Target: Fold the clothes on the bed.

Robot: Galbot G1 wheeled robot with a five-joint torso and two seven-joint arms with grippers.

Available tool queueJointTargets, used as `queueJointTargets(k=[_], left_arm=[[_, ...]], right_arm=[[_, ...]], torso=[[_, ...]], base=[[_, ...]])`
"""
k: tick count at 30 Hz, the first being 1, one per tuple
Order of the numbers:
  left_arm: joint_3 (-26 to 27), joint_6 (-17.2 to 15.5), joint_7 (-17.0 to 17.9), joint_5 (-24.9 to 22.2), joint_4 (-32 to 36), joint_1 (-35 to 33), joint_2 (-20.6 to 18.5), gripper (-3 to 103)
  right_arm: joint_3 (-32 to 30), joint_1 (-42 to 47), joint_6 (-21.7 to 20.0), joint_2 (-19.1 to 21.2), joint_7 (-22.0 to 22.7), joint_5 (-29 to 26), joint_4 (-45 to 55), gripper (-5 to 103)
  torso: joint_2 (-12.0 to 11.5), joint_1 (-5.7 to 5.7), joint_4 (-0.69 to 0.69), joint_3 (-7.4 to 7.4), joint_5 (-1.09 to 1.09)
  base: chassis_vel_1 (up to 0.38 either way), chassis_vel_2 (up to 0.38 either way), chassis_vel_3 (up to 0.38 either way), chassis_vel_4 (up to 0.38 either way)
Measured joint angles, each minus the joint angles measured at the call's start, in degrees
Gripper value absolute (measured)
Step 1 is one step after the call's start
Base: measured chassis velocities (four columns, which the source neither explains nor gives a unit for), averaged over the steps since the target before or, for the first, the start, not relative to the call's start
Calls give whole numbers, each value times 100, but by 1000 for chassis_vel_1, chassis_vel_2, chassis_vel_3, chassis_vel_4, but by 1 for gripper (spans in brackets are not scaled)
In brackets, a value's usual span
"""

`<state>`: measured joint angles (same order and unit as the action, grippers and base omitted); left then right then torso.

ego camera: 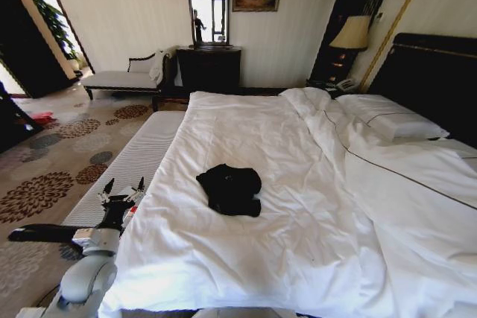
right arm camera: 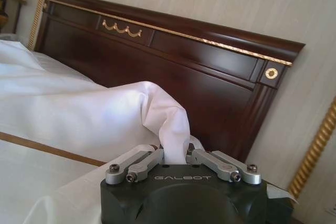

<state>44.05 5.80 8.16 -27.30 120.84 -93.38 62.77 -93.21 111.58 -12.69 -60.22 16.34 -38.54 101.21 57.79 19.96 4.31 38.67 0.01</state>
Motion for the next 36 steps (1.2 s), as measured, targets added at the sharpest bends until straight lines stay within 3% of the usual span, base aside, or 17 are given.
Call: queueJointTargets(k=[17, 30, 36], left_arm=[[-59, 2, 0, 113, -3, -63, 47, 100], [-48, 5, 9, 157, 42, -172, 72, 100], [-46, 13, 4, 189, 56, -230, 69, 100]], right_arm=[[480, -418, 784, -239, -111, 1109, -2155, 4], [1135, -777, 1008, -570, -14, 1735, -2828, 4], [1365, -960, 1082, -555, 36, 1733, -3156, 4]], torso=[[0, 0, -1, 0, 0], [0, 0, -2, 0, -3], [0, 0, -1, 0, -2]], base=[[0, 0, 0, 0], [0, 0, 0, 0], [0, 0, 0, 0]])
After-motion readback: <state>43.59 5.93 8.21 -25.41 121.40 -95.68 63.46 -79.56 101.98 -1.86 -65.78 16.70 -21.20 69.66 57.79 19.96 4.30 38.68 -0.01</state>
